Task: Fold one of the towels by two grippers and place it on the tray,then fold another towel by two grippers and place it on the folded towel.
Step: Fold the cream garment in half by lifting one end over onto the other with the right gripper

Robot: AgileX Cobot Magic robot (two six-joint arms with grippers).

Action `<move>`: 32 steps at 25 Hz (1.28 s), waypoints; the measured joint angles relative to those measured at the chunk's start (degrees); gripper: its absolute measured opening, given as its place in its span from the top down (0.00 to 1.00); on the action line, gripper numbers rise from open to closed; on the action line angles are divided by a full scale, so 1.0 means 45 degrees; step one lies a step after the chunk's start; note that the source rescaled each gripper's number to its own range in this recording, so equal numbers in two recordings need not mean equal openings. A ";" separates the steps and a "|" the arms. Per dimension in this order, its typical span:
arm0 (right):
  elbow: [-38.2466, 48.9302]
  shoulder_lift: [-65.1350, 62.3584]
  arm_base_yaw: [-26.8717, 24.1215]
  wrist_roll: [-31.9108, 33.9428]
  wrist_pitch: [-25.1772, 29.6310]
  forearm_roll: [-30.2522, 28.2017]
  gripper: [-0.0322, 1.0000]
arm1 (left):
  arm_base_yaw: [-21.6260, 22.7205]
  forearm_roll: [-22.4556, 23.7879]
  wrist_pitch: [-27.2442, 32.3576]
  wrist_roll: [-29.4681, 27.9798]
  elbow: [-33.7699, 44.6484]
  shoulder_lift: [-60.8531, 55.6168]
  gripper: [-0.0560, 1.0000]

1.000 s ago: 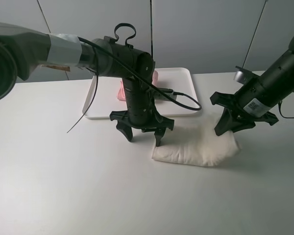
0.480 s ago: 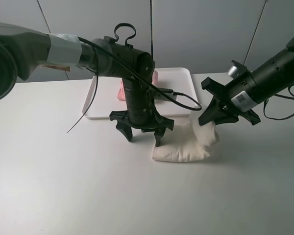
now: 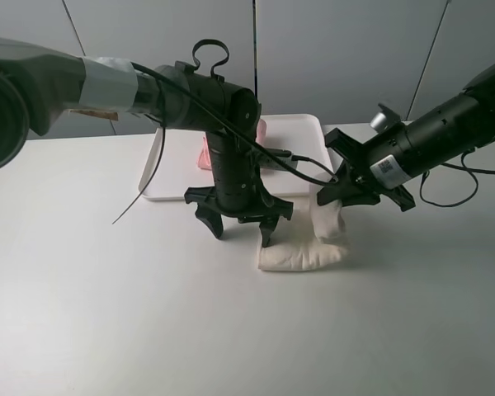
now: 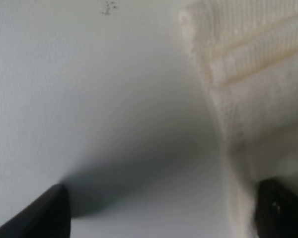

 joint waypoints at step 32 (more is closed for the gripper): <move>0.0124 0.1869 0.0376 -0.3824 -0.0327 0.3266 0.39 | 0.0006 -0.0335 0.0434 0.0500 -0.0198 -0.0082 0.04</move>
